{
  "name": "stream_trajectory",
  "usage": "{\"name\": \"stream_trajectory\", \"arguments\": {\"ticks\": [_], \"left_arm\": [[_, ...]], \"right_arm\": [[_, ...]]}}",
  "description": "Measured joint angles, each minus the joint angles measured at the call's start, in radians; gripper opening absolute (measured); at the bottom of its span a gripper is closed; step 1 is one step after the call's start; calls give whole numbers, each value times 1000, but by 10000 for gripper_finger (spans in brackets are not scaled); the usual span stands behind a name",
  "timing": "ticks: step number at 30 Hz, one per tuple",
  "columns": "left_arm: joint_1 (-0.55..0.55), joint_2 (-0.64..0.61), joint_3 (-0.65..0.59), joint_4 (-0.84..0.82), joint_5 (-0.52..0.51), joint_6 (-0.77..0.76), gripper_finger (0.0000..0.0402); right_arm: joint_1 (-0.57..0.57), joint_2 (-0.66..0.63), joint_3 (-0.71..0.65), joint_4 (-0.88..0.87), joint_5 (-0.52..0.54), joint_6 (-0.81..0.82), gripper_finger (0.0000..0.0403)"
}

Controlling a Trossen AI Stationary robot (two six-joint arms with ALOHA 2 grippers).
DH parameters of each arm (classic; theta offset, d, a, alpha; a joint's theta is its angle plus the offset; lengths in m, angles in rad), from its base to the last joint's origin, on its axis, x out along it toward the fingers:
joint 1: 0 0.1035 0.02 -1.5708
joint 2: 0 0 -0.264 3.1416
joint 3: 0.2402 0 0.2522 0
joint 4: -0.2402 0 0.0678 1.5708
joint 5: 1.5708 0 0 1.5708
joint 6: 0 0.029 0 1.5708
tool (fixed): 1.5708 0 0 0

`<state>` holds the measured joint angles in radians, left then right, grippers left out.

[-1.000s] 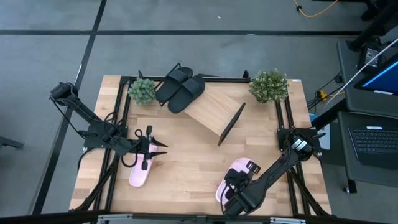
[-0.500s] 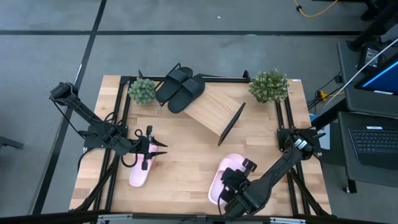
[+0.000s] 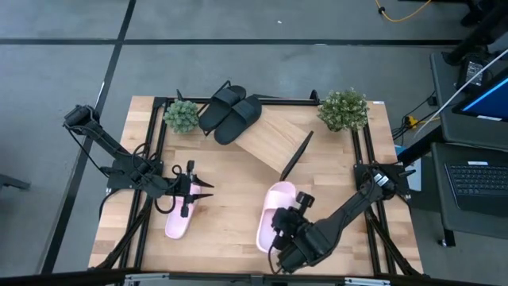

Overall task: Pick and place slides into the shelf
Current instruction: Put the left pink slide on the shelf

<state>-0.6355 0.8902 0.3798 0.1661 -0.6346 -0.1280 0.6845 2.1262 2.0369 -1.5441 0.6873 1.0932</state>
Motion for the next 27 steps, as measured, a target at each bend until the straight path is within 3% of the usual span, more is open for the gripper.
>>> {"name": "stream_trajectory", "arguments": {"ticks": [12, 27], "left_arm": [[0, 0, 0, 0, 0, 0, 110], [0, 0, 0, 0, 0, 0, 110]], "right_arm": [[-135, 0, 66, 164, 3, -379, 0], [-210, -2, 230, 192, 4, -595, 0]]}}
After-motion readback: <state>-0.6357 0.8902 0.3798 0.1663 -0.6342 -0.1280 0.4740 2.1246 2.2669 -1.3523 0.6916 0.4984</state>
